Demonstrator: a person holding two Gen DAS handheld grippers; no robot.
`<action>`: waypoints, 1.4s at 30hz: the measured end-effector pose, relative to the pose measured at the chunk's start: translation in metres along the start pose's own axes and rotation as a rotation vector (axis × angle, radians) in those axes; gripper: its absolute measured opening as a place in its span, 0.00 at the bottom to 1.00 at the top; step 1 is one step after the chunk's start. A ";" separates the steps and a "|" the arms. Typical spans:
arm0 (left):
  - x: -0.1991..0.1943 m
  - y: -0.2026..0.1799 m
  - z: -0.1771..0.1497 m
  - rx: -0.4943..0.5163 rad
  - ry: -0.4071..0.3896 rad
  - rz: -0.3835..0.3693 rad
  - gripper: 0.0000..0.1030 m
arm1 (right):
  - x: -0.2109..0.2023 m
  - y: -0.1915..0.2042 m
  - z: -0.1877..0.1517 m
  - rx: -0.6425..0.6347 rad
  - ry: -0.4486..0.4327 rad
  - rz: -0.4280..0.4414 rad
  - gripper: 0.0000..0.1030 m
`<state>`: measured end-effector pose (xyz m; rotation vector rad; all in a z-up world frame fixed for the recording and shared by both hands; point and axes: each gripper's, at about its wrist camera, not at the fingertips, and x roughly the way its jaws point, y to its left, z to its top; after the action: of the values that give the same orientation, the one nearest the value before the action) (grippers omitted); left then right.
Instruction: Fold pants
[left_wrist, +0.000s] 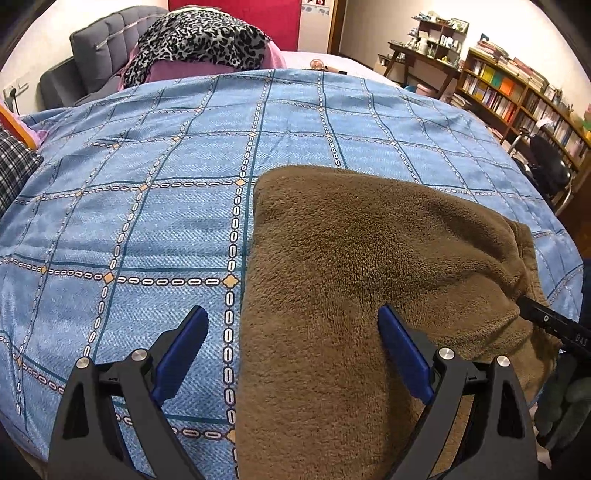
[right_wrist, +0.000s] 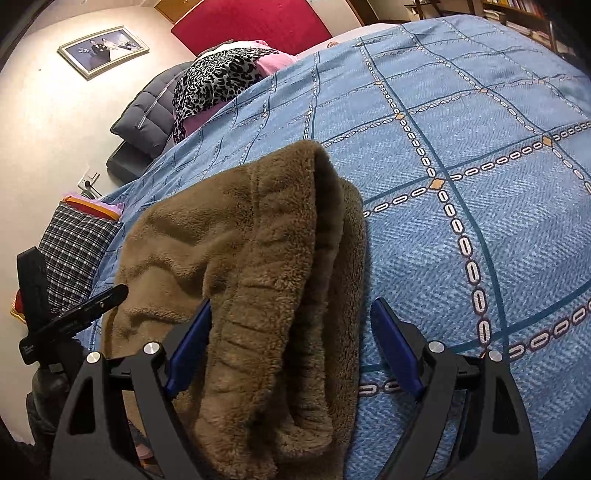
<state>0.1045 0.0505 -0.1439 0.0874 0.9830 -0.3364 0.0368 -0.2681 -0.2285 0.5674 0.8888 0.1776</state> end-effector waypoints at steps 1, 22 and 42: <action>0.001 0.002 0.000 -0.002 0.004 -0.005 0.89 | 0.000 0.000 0.000 0.001 0.001 0.002 0.82; 0.026 0.027 0.003 -0.115 0.110 -0.193 0.93 | 0.012 0.001 0.008 -0.020 0.035 0.029 0.86; 0.043 0.041 0.002 -0.242 0.204 -0.457 0.86 | 0.021 0.000 0.015 -0.014 0.104 0.109 0.76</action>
<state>0.1406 0.0781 -0.1818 -0.3344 1.2376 -0.6324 0.0620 -0.2663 -0.2356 0.5980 0.9569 0.3146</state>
